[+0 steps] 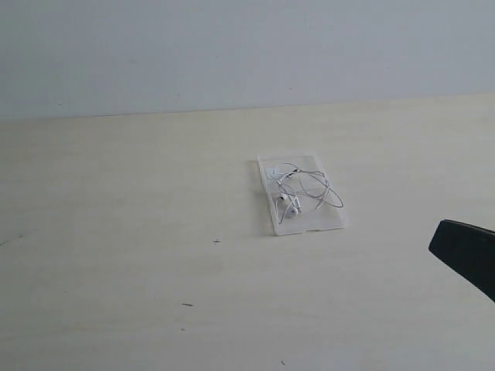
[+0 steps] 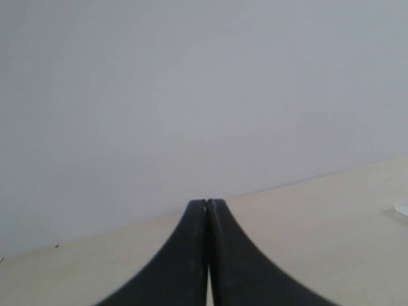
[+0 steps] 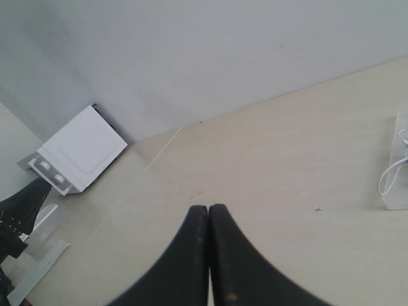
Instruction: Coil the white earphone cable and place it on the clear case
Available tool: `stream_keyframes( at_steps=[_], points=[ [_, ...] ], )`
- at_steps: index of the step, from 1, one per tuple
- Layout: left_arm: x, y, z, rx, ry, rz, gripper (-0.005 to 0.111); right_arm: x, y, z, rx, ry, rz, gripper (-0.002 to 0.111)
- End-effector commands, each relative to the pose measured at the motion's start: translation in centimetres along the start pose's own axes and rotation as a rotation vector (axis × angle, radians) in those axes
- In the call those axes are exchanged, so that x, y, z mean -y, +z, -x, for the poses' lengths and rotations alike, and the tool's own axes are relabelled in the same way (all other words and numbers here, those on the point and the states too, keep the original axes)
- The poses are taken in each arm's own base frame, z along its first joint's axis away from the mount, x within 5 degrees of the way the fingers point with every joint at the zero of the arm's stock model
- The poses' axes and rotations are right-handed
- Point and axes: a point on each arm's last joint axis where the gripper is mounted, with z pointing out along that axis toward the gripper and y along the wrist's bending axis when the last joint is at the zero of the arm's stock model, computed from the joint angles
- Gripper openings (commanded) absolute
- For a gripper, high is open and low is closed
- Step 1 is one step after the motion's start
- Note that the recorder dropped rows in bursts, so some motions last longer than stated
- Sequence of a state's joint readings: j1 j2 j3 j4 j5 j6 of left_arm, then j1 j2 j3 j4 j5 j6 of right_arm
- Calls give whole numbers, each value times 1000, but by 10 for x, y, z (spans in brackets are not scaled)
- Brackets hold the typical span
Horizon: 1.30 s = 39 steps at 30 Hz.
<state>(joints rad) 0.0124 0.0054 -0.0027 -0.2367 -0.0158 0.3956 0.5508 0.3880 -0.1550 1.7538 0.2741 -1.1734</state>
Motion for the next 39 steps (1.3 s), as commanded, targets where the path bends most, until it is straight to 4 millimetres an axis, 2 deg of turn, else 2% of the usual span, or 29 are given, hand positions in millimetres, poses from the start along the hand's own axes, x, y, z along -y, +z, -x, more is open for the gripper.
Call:
stream_keyframes(
  at_steps=[1,9,14,39],
  points=[
    [-3,-1,0,13,-70,53,0,0,0,-1,-3,-12,6,0],
    [6,-2,-17,-183,-161,-31,0,0,0,-1,-3,-12,6,0],
    [12,-7,-32,-359,-107,-98,0,0,0,-1,-3,-12,6,0],
    [13,-7,-31,-356,-131,-101,0,0,0,-1,-3,-12,6,0]
  ],
)
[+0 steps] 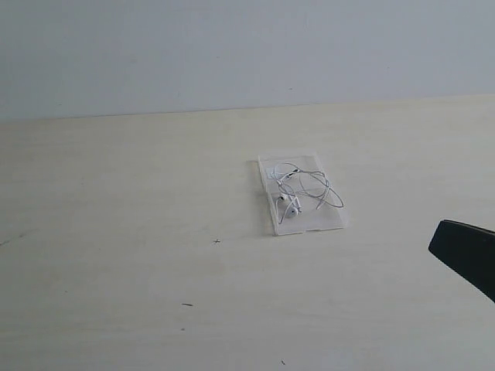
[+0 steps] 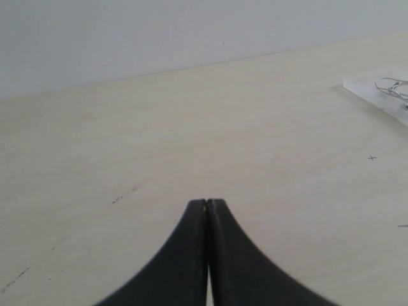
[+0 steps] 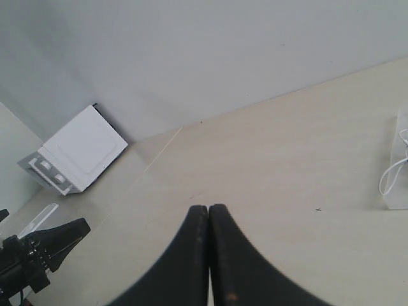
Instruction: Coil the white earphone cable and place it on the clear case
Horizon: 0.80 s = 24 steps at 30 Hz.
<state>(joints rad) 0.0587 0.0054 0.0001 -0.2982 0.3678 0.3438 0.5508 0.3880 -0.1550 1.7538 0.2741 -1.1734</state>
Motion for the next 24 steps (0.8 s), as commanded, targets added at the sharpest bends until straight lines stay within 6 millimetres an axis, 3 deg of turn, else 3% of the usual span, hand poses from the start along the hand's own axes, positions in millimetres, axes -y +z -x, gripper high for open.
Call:
stream_keyframes(
  at_steps=[1,7,15,24],
  points=[
    [0,0,0,6,-14,-1,0,-1,-2,0,8,-15,9,0],
    [0,0,0,6,-14,-1,0,4,-21,7,201,-74,-68,0],
    [0,0,0,6,-14,-1,0,27,-40,-5,422,-121,-287,0],
    [0,0,0,6,-14,-1,0,38,-48,-3,508,-82,-413,0]
  ],
)
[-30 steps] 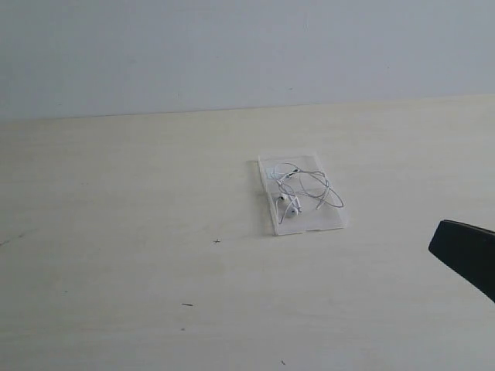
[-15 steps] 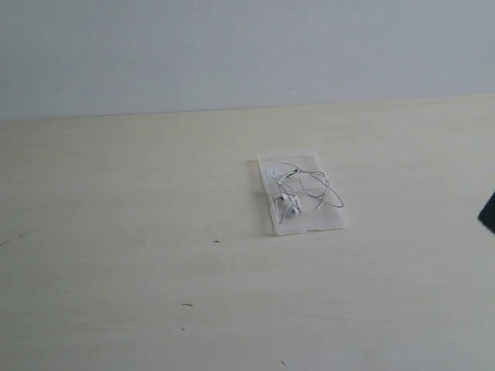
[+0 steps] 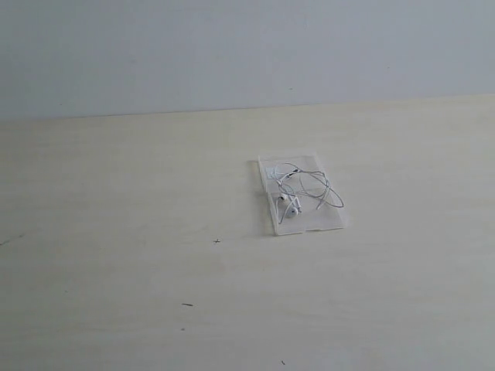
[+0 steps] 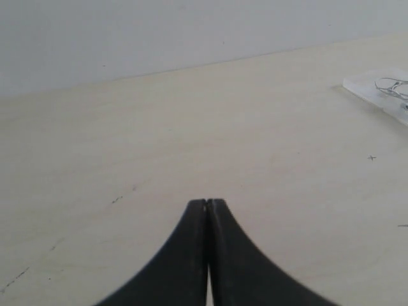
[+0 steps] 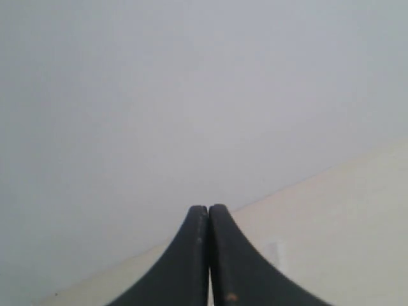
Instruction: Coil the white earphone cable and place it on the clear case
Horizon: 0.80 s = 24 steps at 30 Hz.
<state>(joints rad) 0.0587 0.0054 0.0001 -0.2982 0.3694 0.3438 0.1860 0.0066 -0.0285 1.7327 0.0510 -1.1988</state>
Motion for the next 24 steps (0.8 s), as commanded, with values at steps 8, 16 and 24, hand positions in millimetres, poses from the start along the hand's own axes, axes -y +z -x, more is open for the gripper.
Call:
stream_keyframes(
  at_steps=[8,16,24],
  points=[
    [0,0,0,8,-14,0,0,1,-1,2,16,4,-18,0],
    [0,0,0,8,-14,0,0,4,-1,-2,-25,-224,-44,0],
    [0,0,0,8,-14,0,0,13,-1,-13,-83,-229,-94,0]
  ],
)
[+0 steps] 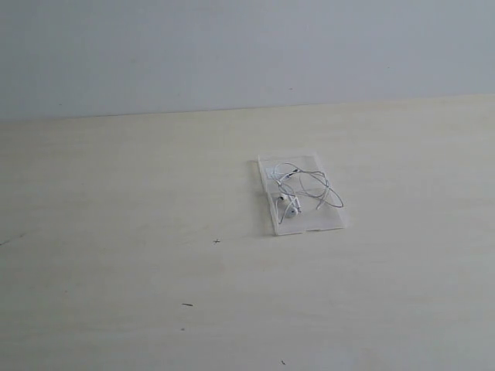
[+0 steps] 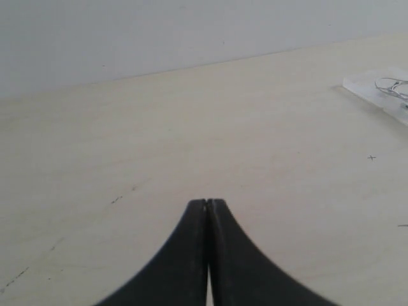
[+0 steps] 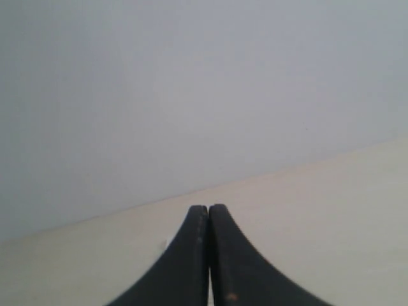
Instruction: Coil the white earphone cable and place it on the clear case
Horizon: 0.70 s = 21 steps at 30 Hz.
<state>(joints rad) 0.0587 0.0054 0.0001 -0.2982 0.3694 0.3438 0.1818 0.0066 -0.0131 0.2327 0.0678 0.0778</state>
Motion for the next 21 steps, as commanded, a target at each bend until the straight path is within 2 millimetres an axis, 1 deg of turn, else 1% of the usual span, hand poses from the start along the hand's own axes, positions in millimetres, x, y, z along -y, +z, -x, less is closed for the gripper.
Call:
stream_keyframes(
  at_steps=[1,4,9,21],
  points=[
    [0,0,0,8,-14,0,0,3,0,-5,-19,-21,-21,0],
    [0,0,0,8,-14,0,0,4,0,-9,-64,-87,-35,0],
    [0,0,0,8,-14,0,0,8,-3,-24,-231,-107,-73,0],
    [0,0,0,8,-14,0,0,8,-3,-24,-233,-101,-74,0]
  ],
)
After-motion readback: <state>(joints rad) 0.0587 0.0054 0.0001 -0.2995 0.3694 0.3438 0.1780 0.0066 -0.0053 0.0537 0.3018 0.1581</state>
